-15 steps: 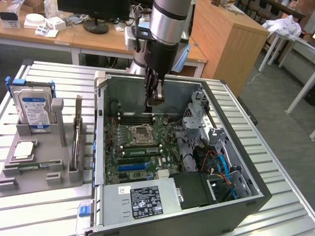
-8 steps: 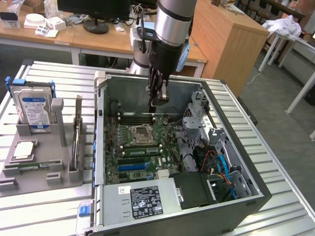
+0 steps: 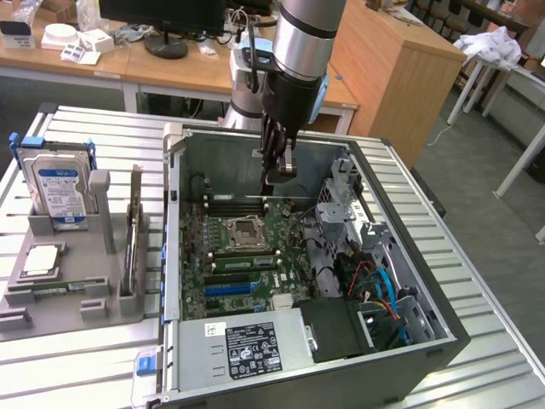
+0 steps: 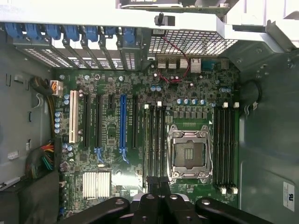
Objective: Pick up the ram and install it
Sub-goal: 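Press down the ram until it locks into place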
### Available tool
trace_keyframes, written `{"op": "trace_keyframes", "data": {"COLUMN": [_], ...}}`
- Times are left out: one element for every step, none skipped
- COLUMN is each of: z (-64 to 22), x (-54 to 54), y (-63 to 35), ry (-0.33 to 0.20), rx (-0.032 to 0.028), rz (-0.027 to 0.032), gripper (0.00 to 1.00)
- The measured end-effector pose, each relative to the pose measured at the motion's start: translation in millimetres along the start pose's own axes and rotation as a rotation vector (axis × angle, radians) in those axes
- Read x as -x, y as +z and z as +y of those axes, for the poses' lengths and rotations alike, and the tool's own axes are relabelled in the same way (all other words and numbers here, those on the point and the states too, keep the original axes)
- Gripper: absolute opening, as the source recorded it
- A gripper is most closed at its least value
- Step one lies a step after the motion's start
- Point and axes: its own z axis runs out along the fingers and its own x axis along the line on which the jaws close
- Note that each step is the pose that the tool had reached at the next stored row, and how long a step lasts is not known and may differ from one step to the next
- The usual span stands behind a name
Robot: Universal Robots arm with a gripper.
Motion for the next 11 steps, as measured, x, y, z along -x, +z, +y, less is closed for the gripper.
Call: {"op": "trace_keyframes", "data": {"z": [0.0,0.0,0.0,0.0,0.0,0.0,0.0,0.0,0.0,0.0,0.0], "x": [0.0,0.0,0.0,0.0,0.0,0.0,0.0,0.0,0.0,0.0,0.0], "y": [0.0,0.0,0.0,0.1,0.0,0.0,0.0,0.0,0.0,0.0,0.0], "ry": [0.0,0.0,0.0,0.0,0.0,0.0,0.0,0.0,0.0,0.0,0.0], "rx": [-0.0001,0.0,-0.0001,0.0,0.0,0.0,0.0,-0.0001,0.0,0.0,0.0], "rz": [-0.0001,-0.0001,-0.0001,-0.0001,-0.0001,-0.0001,-0.0001,-0.0001,0.0,-0.0001,0.0], "gripper": [0.11,0.11,0.11,0.11,0.11,0.11,0.11,0.11,0.11,0.11,0.11]}}
